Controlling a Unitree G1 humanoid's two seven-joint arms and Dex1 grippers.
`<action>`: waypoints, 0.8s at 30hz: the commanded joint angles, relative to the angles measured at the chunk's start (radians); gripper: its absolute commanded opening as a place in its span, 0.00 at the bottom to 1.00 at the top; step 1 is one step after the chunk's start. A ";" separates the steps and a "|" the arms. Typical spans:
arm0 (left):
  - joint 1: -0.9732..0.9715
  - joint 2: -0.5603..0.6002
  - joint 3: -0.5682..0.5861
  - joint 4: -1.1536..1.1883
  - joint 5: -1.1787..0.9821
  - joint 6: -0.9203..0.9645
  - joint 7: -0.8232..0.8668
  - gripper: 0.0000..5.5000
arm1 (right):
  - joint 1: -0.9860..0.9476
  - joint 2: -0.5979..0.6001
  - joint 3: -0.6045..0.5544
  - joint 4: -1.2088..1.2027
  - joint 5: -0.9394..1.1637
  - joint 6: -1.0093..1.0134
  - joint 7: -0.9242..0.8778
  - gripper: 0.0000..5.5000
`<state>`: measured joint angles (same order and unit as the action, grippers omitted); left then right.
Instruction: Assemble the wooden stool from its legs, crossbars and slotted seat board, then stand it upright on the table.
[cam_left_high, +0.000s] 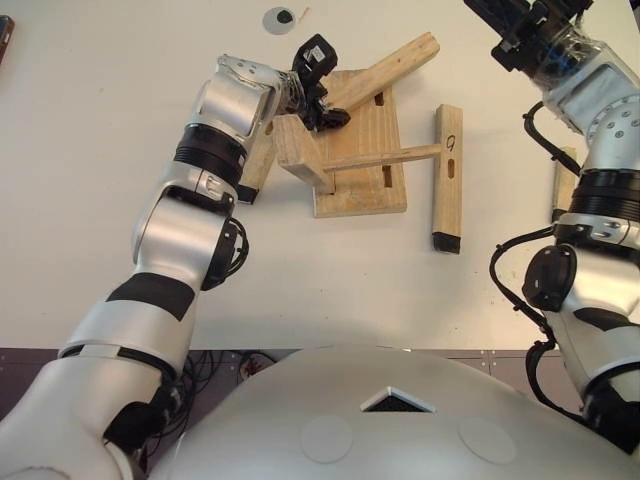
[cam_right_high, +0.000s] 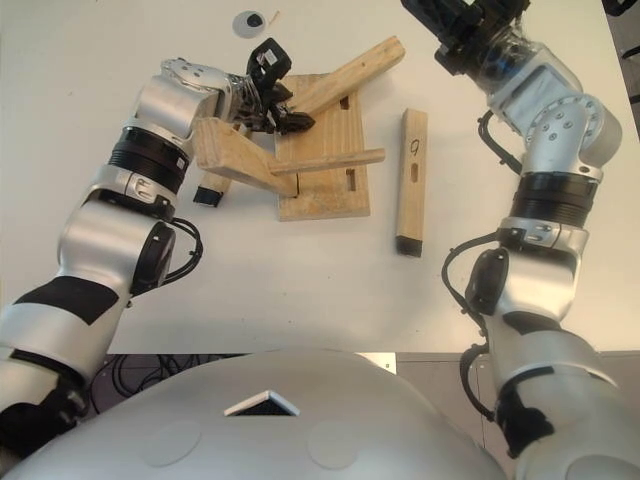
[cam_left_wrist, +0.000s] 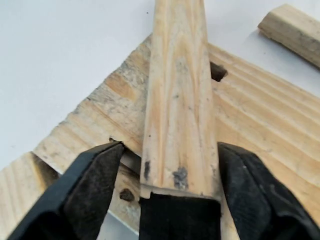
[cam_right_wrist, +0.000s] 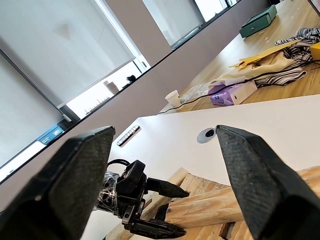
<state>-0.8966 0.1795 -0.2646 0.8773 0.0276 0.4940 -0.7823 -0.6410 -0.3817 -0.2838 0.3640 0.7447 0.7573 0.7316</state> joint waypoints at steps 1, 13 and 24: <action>0.003 0.001 0.010 0.023 0.013 -0.004 0.014 0.50 | 0.009 0.012 -0.008 -0.003 -0.010 -0.009 -0.015 0.67; 0.034 0.047 0.014 -0.125 0.024 -0.019 0.000 0.36 | -0.003 0.011 -0.001 0.006 -0.024 -0.018 -0.012 0.67; 0.129 0.209 0.059 -0.468 0.165 -0.400 0.221 0.36 | -0.168 0.137 -0.354 0.132 0.325 0.218 -0.494 0.82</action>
<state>-0.7746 0.3569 -0.2309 0.4397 0.1580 0.1388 -0.6215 -0.7701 -0.2929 -0.5520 0.4610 0.9875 0.9484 0.3964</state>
